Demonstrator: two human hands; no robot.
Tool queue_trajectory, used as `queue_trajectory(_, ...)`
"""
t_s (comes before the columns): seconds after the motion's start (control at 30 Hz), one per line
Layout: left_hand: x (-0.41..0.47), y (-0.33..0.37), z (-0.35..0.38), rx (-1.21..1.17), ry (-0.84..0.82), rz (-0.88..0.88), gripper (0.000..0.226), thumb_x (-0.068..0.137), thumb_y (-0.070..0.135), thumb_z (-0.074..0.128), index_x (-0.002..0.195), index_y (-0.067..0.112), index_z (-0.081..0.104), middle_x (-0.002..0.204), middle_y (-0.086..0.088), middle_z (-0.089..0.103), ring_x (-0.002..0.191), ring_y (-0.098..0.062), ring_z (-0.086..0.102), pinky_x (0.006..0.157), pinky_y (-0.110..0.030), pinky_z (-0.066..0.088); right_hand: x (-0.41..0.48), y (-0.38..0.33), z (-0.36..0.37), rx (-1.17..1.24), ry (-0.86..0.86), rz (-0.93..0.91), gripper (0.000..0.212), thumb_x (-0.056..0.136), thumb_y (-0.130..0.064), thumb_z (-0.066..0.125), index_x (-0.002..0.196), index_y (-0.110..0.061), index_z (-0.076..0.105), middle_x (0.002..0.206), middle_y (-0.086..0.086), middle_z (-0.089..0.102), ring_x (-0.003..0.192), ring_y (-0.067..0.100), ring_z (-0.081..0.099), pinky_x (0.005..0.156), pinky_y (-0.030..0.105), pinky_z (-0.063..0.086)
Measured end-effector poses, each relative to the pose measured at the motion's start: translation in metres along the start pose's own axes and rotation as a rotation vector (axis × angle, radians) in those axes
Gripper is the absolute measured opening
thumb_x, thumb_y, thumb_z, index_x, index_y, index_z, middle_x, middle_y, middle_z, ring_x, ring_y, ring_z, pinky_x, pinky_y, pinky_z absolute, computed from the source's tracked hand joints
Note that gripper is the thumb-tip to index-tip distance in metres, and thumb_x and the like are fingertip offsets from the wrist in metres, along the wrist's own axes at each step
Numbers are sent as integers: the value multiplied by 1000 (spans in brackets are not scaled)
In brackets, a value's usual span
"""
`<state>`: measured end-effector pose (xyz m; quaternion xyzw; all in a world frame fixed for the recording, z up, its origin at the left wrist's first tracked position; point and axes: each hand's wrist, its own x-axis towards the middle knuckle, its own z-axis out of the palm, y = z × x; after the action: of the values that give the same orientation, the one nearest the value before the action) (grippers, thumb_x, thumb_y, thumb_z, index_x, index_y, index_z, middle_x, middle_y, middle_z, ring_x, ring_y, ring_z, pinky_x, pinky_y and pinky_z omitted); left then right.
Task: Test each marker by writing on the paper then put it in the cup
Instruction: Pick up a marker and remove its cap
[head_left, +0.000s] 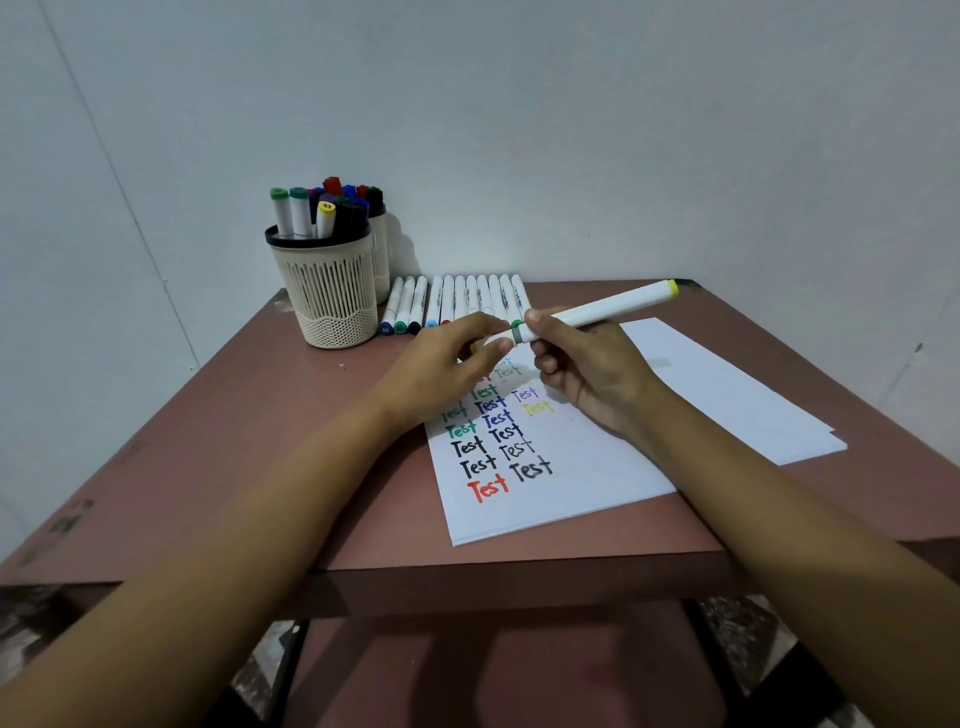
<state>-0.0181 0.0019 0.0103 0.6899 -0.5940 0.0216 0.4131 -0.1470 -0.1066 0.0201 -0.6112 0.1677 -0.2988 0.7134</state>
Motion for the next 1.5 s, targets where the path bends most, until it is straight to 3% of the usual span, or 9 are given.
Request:
queue_trajectory(0.33,1,3,6,86,128,205,30,87,28,54,91,-2,57,67,-6,53,64,-15,44,57,-15,33,0,-2,3,96,-6,66,20,90,-15,62,72,-8,59,52,0,52,41,6,44,39,14,35)
queue_trajectory(0.6,1,1,12,78,160,228,38,87,37,51,87,-1,56,65,-11,53,62,-20,43,56,-28,36,1,-1,0,99,-33,98,22,89,-15,62,69,-8,58,52,0,51,41,5,44,39,14,35)
queue_trajectory(0.83,8,13,2,-582,108,-238,5,83,11,67,85,13,63,63,9,58,58,-5,48,54,-17,38,-1,-9,2,157,-45,124,25,90,-32,58,75,-12,59,54,-2,55,42,5,45,40,14,37)
queue_trajectory(1.0,10,16,-16,-1042,257,-365,10,87,2,57,81,10,59,65,1,47,58,-8,41,46,-16,38,1,-11,-5,270,84,123,33,87,-46,59,90,-14,56,57,0,56,48,10,50,45,17,44)
queue_trajectory(1.07,11,18,-26,-1098,329,-366,11,88,5,57,80,12,59,73,-1,50,65,-10,47,54,-19,47,3,-12,-9,260,172,67,34,90,-46,55,90,-12,57,60,2,58,52,12,53,51,22,46)
queue_trajectory(1.13,10,17,-33,-1067,385,-330,9,89,9,58,81,13,59,80,-3,57,73,-13,58,69,-26,54,4,-9,-11,29,263,-16,32,95,-44,50,84,-15,58,64,1,56,58,14,54,58,26,46)
queue_trajectory(1.23,11,15,-42,-705,465,-262,3,90,14,58,87,14,58,90,-5,63,88,-19,65,67,-19,55,1,3,-12,-632,342,-231,31,98,-34,47,68,-24,51,67,-6,51,68,15,50,61,25,39)
queue_trajectory(1.37,26,8,-66,-309,516,-208,5,90,17,59,93,16,55,90,-3,63,93,-21,64,80,-35,55,7,23,-19,-1213,90,-266,35,96,-32,51,120,-11,63,123,6,59,118,21,50,91,24,35)
queue_trajectory(1.5,45,12,-103,-109,601,-167,28,88,16,57,115,13,48,96,-1,59,85,-16,62,69,-24,54,9,26,-22,-1329,5,-235,40,96,-35,50,126,-11,60,132,5,53,125,21,46,101,29,38)
